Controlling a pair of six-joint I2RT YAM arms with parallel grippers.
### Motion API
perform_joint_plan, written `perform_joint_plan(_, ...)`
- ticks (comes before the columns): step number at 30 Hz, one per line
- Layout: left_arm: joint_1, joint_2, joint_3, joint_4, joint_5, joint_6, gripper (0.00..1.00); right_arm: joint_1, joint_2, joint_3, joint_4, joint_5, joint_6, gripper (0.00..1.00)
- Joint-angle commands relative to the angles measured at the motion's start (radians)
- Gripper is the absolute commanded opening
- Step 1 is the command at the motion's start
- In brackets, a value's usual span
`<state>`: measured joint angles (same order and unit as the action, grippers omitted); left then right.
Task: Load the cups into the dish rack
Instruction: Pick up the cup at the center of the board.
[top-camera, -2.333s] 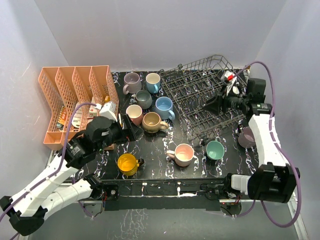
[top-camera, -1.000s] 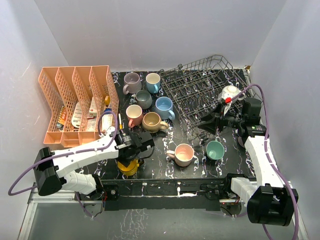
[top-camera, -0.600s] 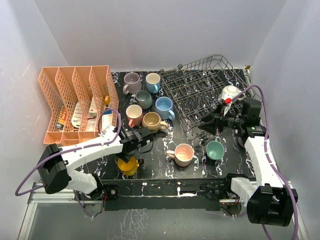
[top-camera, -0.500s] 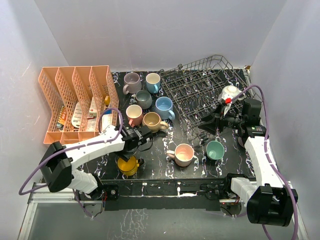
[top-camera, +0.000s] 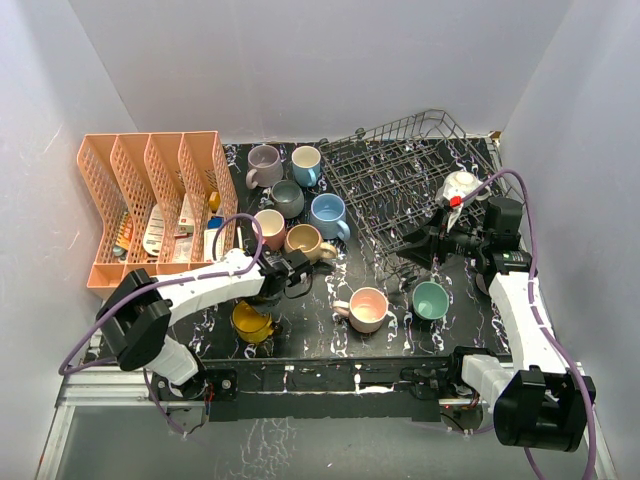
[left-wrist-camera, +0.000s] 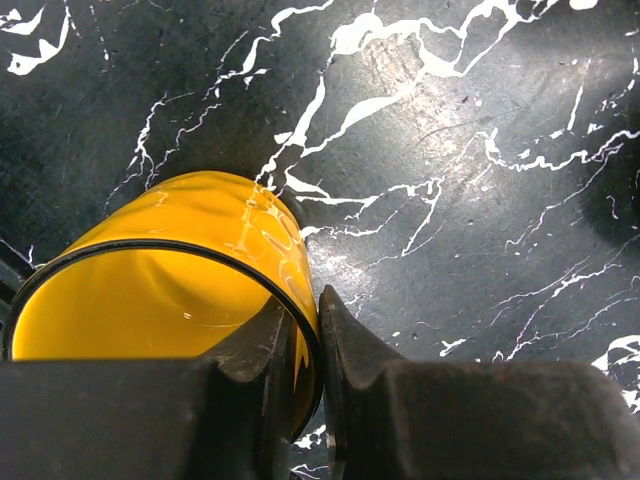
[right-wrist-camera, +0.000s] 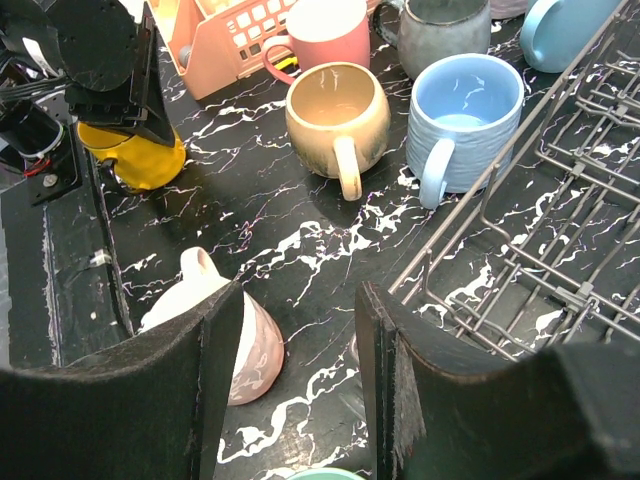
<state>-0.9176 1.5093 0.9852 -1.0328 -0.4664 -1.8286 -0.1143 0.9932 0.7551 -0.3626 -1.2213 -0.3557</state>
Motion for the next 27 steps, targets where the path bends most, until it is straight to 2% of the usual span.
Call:
perform_joint_plan(1,0.008,0.000,0.033,0.022,-0.013,0.070,0.07,-0.005,0.008,-0.006,0.042,-0.003,-0.013,0.51)
perform_joint_plan(3,0.008,-0.028,0.036,0.050,-0.013,0.105,0.04,-0.005,0.012,-0.007,0.042,-0.004,-0.014,0.52)
perform_joint_plan(6,0.008,-0.095,0.021,0.103,-0.008,0.166,0.00,-0.005,0.020,-0.008,0.041,-0.022,-0.015,0.58)
perform_joint_plan(12,0.005,-0.300,-0.066,0.281,0.040,0.325,0.00,-0.005,0.028,-0.012,0.037,-0.085,-0.028,0.64)
perform_joint_plan(15,0.003,-0.420,-0.144,0.438,0.080,0.409,0.00,-0.006,0.030,-0.016,0.027,-0.123,-0.048,0.68)
perform_joint_plan(18,0.002,-0.521,-0.211,0.591,0.123,0.534,0.00,-0.010,0.031,-0.015,-0.007,-0.174,-0.097,0.79)
perform_joint_plan(22,0.001,-0.632,-0.294,0.832,0.199,0.701,0.00,-0.011,0.034,0.018,-0.167,-0.236,-0.246,0.93)
perform_joint_plan(27,0.000,-0.701,-0.419,1.212,0.328,0.833,0.00,0.001,0.049,0.090,-0.357,-0.196,-0.358,0.99)
